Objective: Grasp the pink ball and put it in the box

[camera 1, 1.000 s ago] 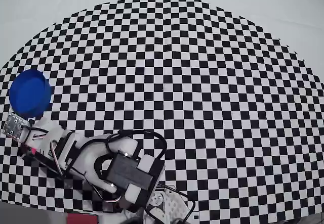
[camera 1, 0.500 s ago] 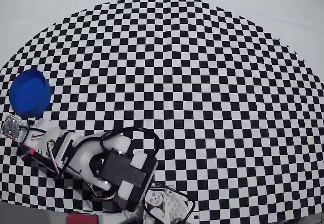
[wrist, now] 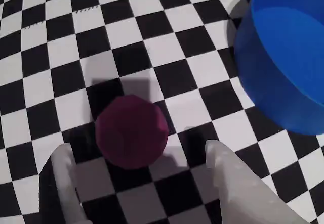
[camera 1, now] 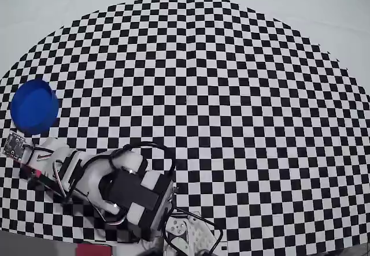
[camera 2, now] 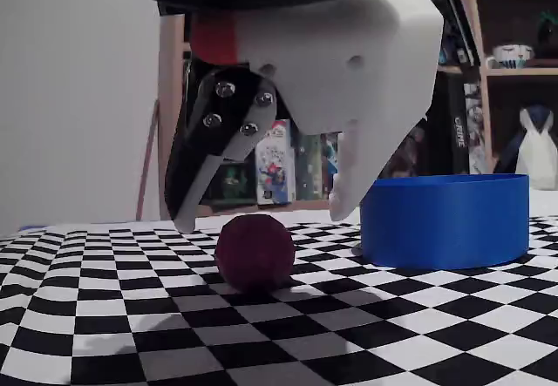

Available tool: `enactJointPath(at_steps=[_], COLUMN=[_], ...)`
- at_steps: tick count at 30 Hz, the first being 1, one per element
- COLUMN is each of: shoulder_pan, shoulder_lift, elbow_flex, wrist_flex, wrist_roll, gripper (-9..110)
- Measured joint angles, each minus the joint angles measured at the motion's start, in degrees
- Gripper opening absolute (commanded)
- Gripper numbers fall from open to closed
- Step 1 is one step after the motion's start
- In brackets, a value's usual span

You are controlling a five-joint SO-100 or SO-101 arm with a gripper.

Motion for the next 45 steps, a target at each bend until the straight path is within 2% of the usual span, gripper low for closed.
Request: enactJointPath(at_steps=[45], shoulder_pan=[-0.5], shoulder_lift=[-8.3], elbow_flex=[-5.9], wrist_flex=[-0.6], wrist_roll=[0.0], gripper=[30])
